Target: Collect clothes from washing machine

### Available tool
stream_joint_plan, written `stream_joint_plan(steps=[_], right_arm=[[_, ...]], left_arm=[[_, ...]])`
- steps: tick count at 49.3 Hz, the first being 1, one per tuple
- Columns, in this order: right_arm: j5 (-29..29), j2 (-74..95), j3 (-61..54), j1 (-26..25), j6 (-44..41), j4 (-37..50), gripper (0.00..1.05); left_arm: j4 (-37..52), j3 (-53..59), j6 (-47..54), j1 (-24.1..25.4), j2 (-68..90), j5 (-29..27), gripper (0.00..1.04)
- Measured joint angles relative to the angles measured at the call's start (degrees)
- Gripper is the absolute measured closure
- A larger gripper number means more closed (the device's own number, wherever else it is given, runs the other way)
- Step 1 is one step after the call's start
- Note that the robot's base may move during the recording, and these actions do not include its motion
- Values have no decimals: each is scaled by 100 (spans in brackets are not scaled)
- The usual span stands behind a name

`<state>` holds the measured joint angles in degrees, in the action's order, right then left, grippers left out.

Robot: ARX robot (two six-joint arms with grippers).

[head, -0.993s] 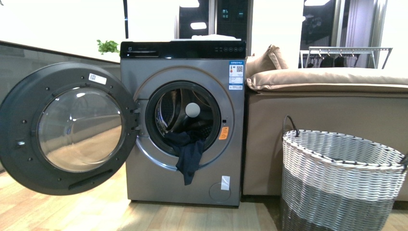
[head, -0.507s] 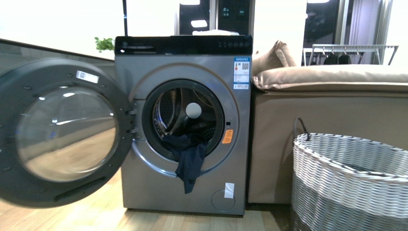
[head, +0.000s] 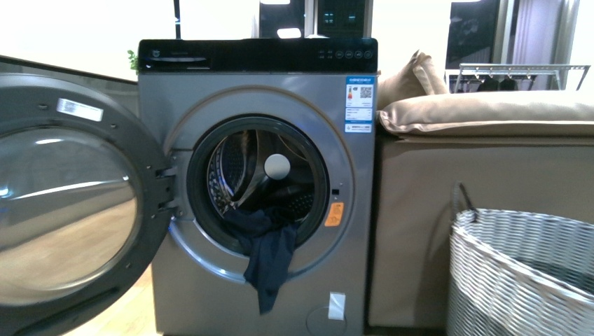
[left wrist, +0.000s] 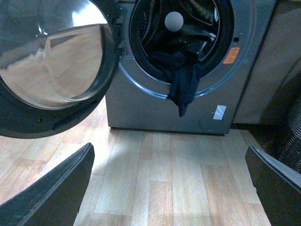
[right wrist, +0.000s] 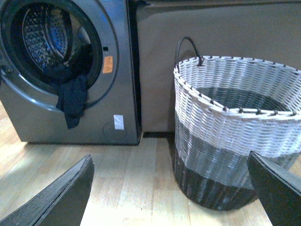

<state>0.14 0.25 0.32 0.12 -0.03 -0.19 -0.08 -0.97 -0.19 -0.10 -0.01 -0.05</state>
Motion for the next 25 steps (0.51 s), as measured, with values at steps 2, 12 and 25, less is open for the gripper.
stream_joint_plan(steps=[2,12,25], right_arm=[[-26,0,0,0,0,0,8],[-9,0,0,0,0,0,8],[-7,0,0,0,0,-2,8]], left_arm=[[0,0,-2,0,7,-17,7],[0,0,0,0,11,4,7],[0,0,0,0,4,4,7]])
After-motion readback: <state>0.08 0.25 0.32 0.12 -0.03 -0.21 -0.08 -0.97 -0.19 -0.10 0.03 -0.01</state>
